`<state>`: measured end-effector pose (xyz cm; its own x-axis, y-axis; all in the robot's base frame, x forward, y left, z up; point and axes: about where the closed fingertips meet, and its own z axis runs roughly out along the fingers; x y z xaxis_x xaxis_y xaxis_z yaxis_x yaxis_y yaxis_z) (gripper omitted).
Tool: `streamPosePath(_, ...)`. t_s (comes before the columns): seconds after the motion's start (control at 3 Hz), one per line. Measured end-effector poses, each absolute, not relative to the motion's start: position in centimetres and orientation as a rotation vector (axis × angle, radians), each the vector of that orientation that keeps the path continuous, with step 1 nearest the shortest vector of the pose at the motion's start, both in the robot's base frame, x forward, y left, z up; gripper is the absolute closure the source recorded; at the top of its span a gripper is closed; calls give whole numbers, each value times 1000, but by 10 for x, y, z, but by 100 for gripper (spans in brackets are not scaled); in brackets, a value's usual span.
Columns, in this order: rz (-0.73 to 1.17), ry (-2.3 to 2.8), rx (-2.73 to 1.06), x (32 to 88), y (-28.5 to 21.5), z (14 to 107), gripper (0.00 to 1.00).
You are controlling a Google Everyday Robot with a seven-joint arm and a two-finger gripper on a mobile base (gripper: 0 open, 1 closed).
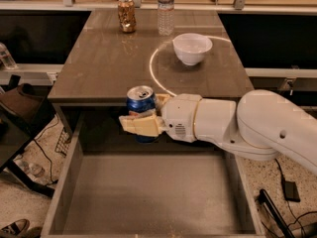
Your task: Place pepsi can into top drawer
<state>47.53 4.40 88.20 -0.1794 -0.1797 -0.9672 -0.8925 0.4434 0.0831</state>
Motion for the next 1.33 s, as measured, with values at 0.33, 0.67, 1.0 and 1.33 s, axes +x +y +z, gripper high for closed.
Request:
streamPosePath(0.33, 897, 1659, -940, 474, 43, 842, 100)
streamPosePath(0.67, 934, 1657, -989, 471, 41, 795, 100)
streamPosePath(1.0, 971, 1606, -1051, 470, 45, 744, 100)
streamPosePath(1.33, 995, 1542, -1085, 468, 57, 698, 100)
